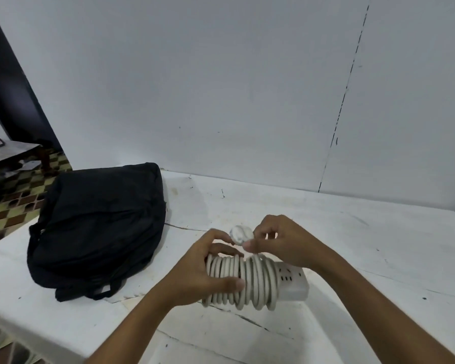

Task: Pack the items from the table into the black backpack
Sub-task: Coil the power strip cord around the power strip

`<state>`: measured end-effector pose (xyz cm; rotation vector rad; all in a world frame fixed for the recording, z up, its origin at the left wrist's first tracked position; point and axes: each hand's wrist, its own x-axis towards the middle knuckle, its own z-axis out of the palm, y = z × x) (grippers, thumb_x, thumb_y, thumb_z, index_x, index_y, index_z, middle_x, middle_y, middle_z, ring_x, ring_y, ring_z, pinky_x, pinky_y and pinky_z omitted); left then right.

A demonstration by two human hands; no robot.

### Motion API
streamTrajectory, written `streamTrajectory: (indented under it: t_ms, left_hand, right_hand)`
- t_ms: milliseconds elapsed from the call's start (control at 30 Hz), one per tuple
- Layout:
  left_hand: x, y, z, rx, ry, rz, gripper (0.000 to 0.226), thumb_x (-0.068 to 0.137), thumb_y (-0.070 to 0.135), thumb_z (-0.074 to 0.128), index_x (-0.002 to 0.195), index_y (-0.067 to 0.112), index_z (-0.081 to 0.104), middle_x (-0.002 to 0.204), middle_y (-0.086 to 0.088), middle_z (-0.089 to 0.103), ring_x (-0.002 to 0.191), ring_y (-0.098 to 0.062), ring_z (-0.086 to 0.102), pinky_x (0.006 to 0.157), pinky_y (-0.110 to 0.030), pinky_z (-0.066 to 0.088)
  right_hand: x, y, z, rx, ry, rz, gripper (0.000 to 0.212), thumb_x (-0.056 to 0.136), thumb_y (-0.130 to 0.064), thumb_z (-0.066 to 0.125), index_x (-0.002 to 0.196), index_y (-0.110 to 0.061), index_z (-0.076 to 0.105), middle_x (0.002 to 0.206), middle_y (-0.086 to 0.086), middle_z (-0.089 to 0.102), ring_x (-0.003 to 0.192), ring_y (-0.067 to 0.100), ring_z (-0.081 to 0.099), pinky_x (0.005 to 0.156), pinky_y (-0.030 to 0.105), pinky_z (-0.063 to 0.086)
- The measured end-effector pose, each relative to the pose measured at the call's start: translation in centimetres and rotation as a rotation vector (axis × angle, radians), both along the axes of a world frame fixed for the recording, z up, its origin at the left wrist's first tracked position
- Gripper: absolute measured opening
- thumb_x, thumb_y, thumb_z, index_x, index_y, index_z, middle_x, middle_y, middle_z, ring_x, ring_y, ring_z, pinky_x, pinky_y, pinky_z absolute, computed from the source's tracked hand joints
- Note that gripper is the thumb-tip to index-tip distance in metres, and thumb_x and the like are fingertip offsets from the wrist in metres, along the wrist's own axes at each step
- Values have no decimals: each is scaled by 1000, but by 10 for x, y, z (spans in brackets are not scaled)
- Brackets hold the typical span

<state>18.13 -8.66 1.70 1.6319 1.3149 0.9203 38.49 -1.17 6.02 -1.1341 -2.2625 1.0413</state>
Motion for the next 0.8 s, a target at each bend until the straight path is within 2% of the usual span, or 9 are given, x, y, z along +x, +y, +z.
streamTrajectory:
  t_ms: [100,200,233,300,400,500,600,700,800]
  left_hand:
    - [-10,-3,1,-18,11,16,92,51,49,87,119,46,26,120,16,53,99,-17,63,72,-31,59]
    - [-17,-2,11,7,100,-20,96,48,48,89,120,45,26,121,17,46,101,-18,60,71,-30,58]
    - [-18,0,15,17,117,-40,95,48,47,89,120,43,28,121,18,46,100,-18,60,72,-31,59]
    - [-20,2,23,11,136,-62,88,48,45,89,118,41,36,119,21,46,101,-16,60,74,-34,59]
    - [-27,9,32,-43,140,-19,62,62,46,85,111,39,47,118,19,50,102,-13,62,73,-36,60]
    - [-55,13,38,-49,97,129,43,80,67,58,111,38,52,115,14,55,101,-6,62,76,-33,59]
    - [-102,2,29,115,188,383,31,94,51,44,112,30,57,109,12,58,97,0,57,79,-31,54]
    - [-147,-20,2,230,368,553,26,90,44,56,107,24,60,106,10,61,99,-2,56,87,-25,47]
    - [-189,-44,-27,264,577,643,35,78,46,59,105,23,62,106,9,60,103,-9,54,91,-28,46]
  right_hand:
    - [0,5,-18,-268,17,-13,34,70,-53,74,76,-22,61,81,-3,61,72,10,54,70,32,42]
    - [0,4,-44,-873,154,128,58,71,-56,70,110,-15,62,110,13,65,94,28,61,86,44,49]
    - [-1,0,-52,-1039,235,228,59,79,-55,64,118,-11,61,116,20,62,98,35,61,86,45,49]
    - [-4,-8,-64,-1190,338,354,63,86,-57,54,125,-8,56,115,22,60,93,36,64,72,38,54]
    - [-12,-14,-76,-1239,426,387,71,81,-61,59,123,-4,58,107,23,63,86,33,67,61,32,56]
    - [-27,-14,-87,-1253,537,308,76,79,-59,64,125,2,56,106,28,62,81,36,66,57,34,55]
    - [-55,-13,-97,-1210,547,156,85,73,-56,71,129,4,52,111,35,56,80,39,62,57,37,53]
    - [-87,-18,-100,-1184,571,58,67,76,-51,71,117,1,62,101,35,61,70,38,63,54,39,53]
    - [-123,-27,-94,-1176,609,38,47,82,-40,57,108,-1,64,82,27,66,55,35,62,48,38,53]
